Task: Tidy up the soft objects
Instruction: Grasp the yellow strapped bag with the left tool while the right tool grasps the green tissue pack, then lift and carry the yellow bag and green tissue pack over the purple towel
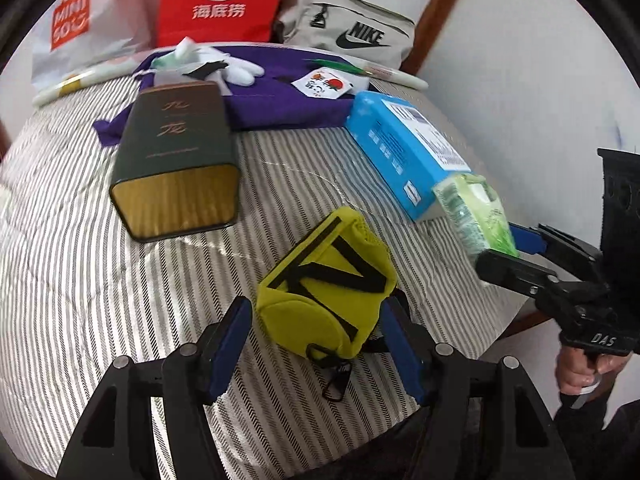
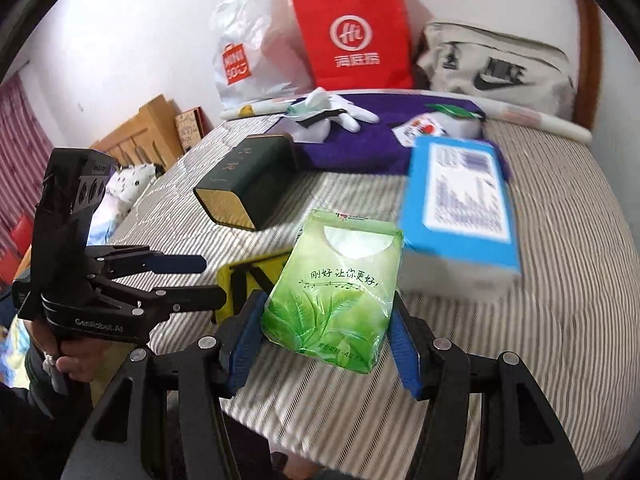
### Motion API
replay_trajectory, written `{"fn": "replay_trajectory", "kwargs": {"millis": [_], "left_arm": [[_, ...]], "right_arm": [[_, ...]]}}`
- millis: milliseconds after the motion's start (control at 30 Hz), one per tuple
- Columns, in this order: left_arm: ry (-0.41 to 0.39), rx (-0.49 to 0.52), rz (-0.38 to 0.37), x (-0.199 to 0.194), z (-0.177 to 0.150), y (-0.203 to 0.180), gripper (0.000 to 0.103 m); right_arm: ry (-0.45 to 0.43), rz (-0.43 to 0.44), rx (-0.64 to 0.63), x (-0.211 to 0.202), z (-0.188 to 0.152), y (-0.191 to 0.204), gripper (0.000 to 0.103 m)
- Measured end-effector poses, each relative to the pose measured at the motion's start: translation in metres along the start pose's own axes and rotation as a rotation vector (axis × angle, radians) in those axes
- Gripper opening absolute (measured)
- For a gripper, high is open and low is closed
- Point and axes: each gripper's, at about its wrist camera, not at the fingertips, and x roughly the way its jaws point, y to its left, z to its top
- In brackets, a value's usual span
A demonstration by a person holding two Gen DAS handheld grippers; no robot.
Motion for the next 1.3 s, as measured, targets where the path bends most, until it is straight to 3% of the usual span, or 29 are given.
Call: {"fn": "replay_trajectory", "kwargs": {"millis": [167, 333, 500, 600, 667, 800, 967, 1300], "left_arm": [[-0.002, 0.087, 0.022, 0.011, 0.015, -0.013, 0.065], [0.054, 0.207, 0.071, 0.034, 0.02, -0.028, 0.065], [0.063, 0.273, 0.1, 0.043, 0.012, -0.038, 0.084], [0.068, 0.29, 0.156, 0.05, 0.009, -0.041, 0.085], [0.073, 0.29, 0.185, 0.056, 0.009, -0.04, 0.086], [0.059, 0.244, 0.151, 0.059, 0.014, -0.033, 0.089], [0.03, 0.254, 0.162, 0.059, 0.01, -0.036, 0.089], [-0.02, 0.195, 0.139, 0.05, 0.008, -0.025, 0.077]], "right_arm": [[0.003, -0.008, 0.04, -0.007, -0.019, -0.015, 0.058], [0.008, -0.012, 0.06, -0.009, -0.03, -0.024, 0.058], [0.018, -0.022, 0.082, -0.007, -0.037, -0.037, 0.058], [0.029, -0.03, 0.103, -0.003, -0.041, -0.048, 0.058], [0.035, -0.04, 0.111, 0.001, -0.043, -0.052, 0.058], [0.051, -0.046, 0.12, 0.008, -0.046, -0.057, 0.058], [0.066, -0.041, 0.125, 0.016, -0.047, -0.059, 0.058], [0.051, -0.05, 0.123, 0.024, -0.046, -0.059, 0.059]]}}
